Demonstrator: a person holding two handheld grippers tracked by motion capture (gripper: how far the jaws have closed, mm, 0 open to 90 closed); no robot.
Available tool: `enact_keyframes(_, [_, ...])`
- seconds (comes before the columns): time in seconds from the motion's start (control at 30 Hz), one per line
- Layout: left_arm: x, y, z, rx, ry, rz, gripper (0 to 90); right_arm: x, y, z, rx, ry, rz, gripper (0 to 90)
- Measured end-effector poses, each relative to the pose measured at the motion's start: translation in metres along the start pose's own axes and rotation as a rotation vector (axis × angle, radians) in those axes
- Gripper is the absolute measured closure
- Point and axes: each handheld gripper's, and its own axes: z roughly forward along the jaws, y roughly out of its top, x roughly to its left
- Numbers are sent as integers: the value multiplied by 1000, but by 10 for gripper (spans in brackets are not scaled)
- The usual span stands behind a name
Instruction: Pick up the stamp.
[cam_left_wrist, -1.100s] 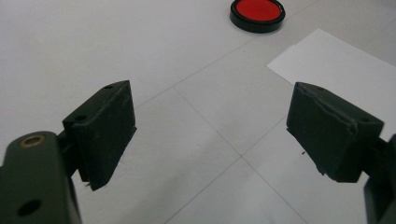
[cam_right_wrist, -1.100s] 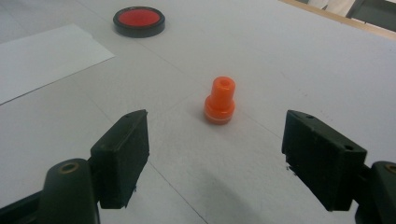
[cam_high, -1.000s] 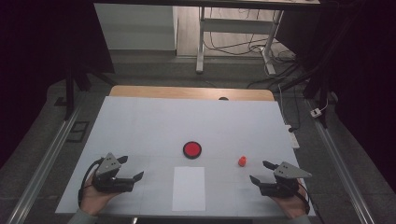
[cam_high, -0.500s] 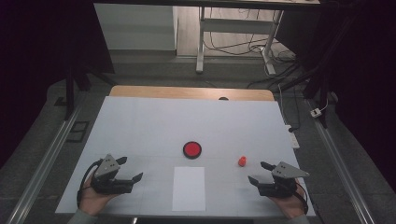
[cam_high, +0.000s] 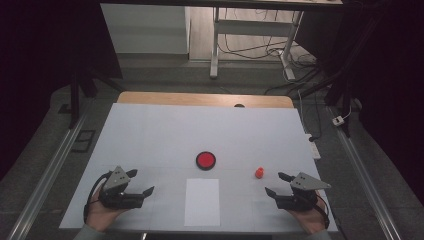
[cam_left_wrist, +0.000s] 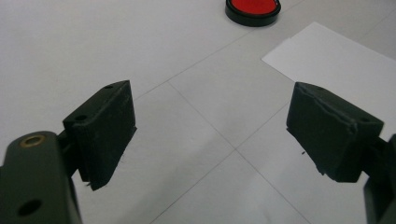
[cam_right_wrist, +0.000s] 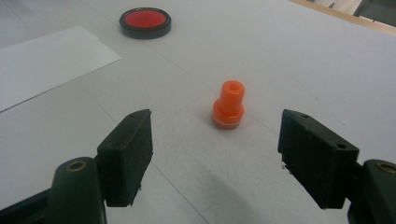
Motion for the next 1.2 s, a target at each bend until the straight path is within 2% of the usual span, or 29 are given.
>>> enact_keyframes(0.47, [0,-1,0,1,9,3,161,1,15,0,-20,7,-3,264])
enact_keyframes(0.6, [-1,-1,0,8,27,18,161,2,22,1,-17,7,-3,271])
enact_keyframes(0.77, [0,0,-1,-3,20,8,162,2,31,5,3,2,-6,275])
enact_keyframes(0.87, [1,-1,-2,-3,20,4,162,1,42,6,4,9,12,276])
enact_keyframes(0.93, [1,-1,-2,-5,21,4,162,1,53,9,45,-3,-2,277])
enact_keyframes(1.0, [0,-1,-3,-8,19,5,162,1,56,10,50,-3,-1,279])
enact_keyframes(1.13, [1,-1,-2,-7,15,7,163,-2,66,20,60,-14,15,286])
enact_keyframes(1.2, [1,-1,-1,-5,15,11,163,-2,70,31,92,-20,2,292])
